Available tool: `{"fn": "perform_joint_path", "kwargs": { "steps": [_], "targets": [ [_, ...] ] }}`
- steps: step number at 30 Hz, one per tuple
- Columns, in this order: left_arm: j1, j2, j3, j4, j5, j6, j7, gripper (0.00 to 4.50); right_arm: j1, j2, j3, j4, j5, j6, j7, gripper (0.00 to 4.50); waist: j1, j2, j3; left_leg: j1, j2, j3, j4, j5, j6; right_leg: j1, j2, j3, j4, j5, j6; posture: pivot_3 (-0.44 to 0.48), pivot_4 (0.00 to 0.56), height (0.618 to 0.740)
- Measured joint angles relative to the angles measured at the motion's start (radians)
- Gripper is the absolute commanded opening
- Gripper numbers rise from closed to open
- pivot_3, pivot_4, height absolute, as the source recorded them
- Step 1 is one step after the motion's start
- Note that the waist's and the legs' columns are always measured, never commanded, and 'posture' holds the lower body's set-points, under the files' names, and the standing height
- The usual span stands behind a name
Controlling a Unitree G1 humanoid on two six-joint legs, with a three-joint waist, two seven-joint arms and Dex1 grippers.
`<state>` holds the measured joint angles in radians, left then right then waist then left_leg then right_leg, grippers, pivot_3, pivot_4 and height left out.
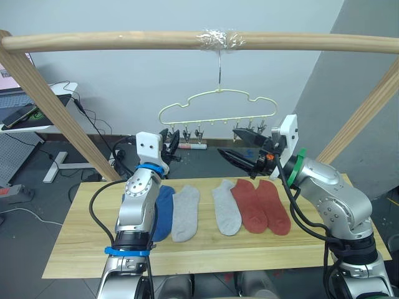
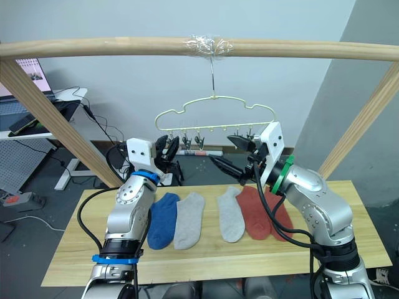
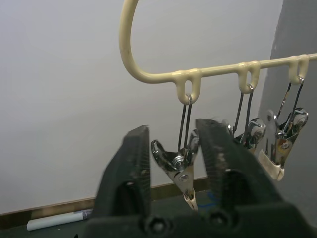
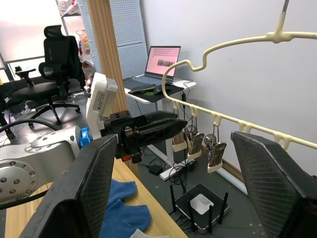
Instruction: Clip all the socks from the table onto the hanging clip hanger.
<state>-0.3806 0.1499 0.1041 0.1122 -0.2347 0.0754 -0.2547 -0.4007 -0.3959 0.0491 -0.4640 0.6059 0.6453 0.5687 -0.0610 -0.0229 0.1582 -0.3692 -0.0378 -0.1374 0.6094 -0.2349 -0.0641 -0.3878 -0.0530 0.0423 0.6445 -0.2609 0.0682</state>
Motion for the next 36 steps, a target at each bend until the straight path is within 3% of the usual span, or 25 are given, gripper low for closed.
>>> {"fn": "perform_joint_path", "kwargs": {
  "steps": [5,11,15,20,24,36],
  "targets": [
    [0.000,0.003,-0.015,-0.002,0.017,-0.026,-0.002,0.02,0.000,0.002,0.000,0.000,0.004,0.002,0.000,3.82,0.000,0.000,0.000,0.000,0.000,0.000,0.000,0.000,0.000,0.000,0.000,0.000,0.000,0.000,0.000,-0.142,0.136,0.740],
    [0.001,0.011,-0.033,-0.003,0.056,-0.050,-0.002,0.02,0.022,0.000,0.015,0.000,-0.020,0.007,-0.018,3.82,0.001,0.000,0.000,0.000,0.000,0.000,0.000,0.000,0.000,0.000,0.000,0.000,0.000,0.000,0.000,-0.122,0.134,0.740],
    [0.019,0.028,-0.037,-0.030,0.060,-0.033,-0.009,0.02,0.105,-0.062,0.096,0.046,-0.190,0.039,-0.118,3.82,0.004,0.000,0.000,0.000,0.000,0.000,0.000,0.000,0.000,0.000,0.000,0.000,0.000,0.000,0.000,-0.099,0.133,0.740],
    [0.048,0.057,-0.035,-0.084,0.052,0.020,-0.033,0.02,0.219,-0.052,0.131,0.173,-0.327,0.041,-0.215,3.82,0.005,0.000,0.000,-0.001,0.000,0.001,0.000,0.000,0.000,-0.001,0.000,0.001,0.000,0.000,0.000,-0.074,0.130,0.740],
    [0.084,0.084,-0.034,-0.137,0.037,0.063,-0.060,0.02,0.232,-0.051,0.163,0.284,-0.446,-0.028,-0.259,3.82,0.003,0.000,0.000,0.001,0.000,0.001,0.000,0.000,0.000,0.000,0.000,0.001,0.002,0.000,0.000,-0.048,0.126,0.740],
    [0.144,0.107,-0.019,-0.270,0.011,0.156,-0.060,0.02,0.276,0.173,0.037,0.593,-0.515,-0.095,-0.471,3.82,0.008,0.001,0.000,0.001,0.000,0.001,0.000,0.000,0.000,0.000,0.000,0.001,0.002,0.000,0.000,0.014,0.149,0.740]
  ]
}}
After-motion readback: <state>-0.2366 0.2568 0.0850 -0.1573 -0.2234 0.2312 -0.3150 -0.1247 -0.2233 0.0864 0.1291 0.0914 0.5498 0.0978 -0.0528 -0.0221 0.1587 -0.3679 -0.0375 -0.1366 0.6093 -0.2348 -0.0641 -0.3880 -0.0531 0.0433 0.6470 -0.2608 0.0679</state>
